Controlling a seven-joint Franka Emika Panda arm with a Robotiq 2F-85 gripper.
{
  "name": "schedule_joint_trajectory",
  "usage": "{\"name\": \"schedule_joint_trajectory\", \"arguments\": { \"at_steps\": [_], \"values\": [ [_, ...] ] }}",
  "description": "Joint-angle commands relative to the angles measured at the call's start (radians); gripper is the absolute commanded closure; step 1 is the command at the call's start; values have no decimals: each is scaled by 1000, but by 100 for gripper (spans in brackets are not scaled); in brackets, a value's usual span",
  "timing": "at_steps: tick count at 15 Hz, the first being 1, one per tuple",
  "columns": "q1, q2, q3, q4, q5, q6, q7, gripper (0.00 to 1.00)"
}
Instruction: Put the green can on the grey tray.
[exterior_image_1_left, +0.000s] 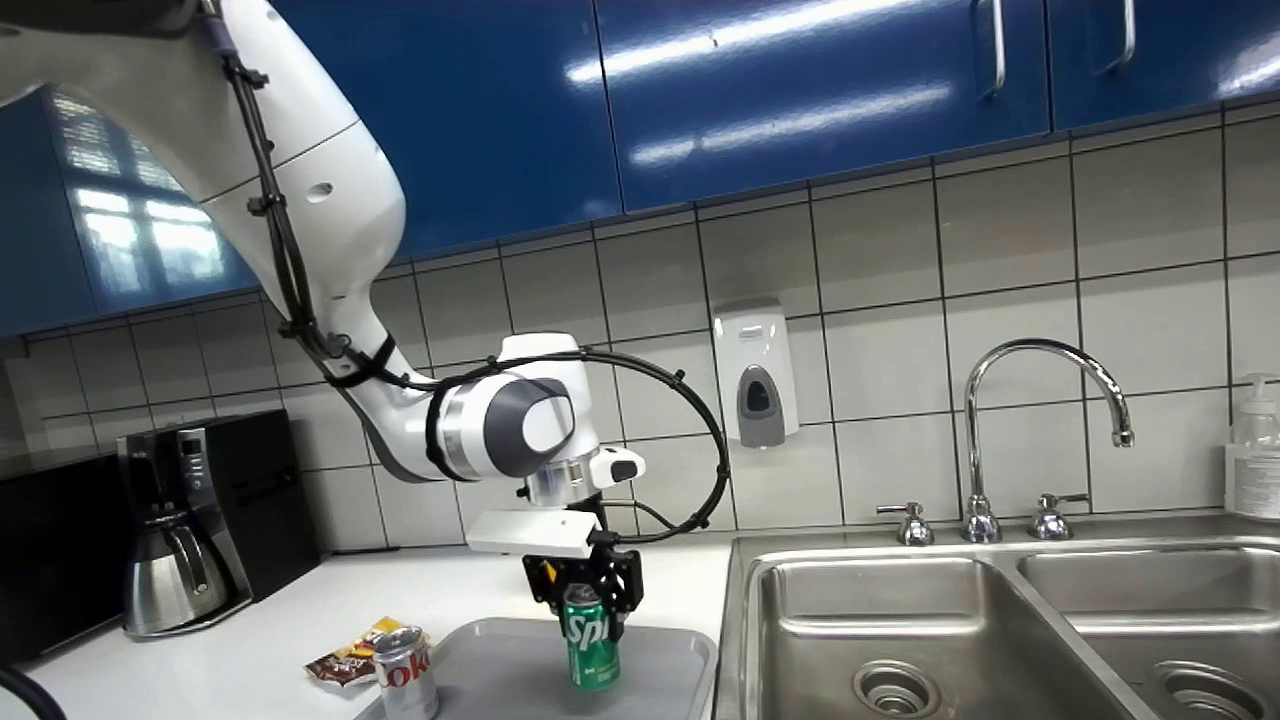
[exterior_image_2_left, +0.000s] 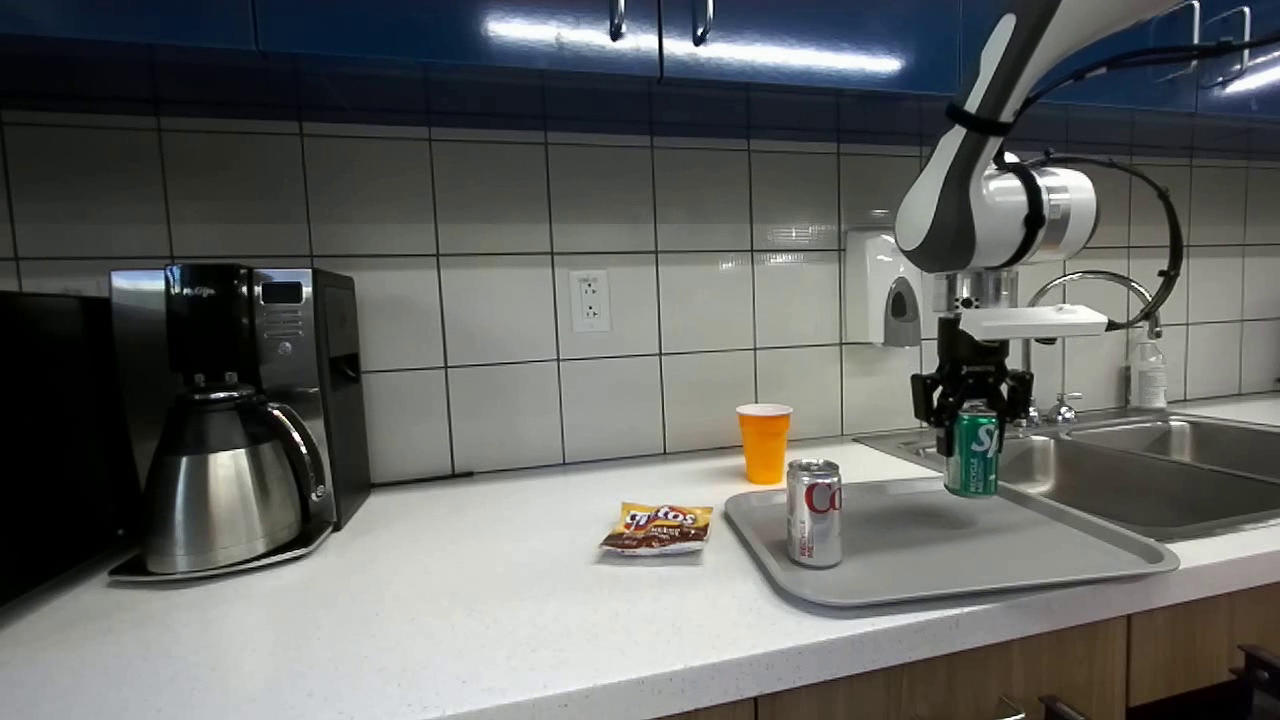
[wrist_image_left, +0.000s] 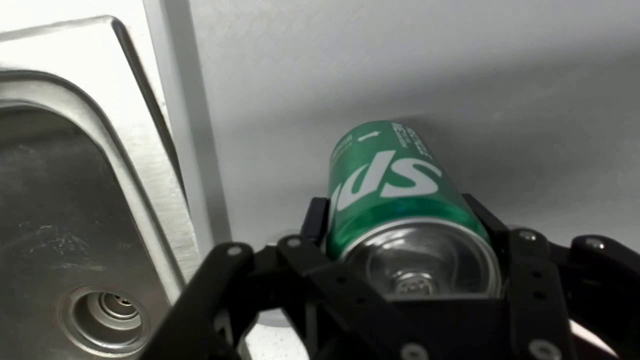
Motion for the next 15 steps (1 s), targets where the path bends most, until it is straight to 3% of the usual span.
{"name": "schedule_joint_trajectory", "arguments": {
  "at_steps": [1, 15],
  "values": [
    [0, -35, 3, -51, -47, 20, -23, 60],
    [4, 16, -4, -109, -188, 123, 11, 60]
  ]
}}
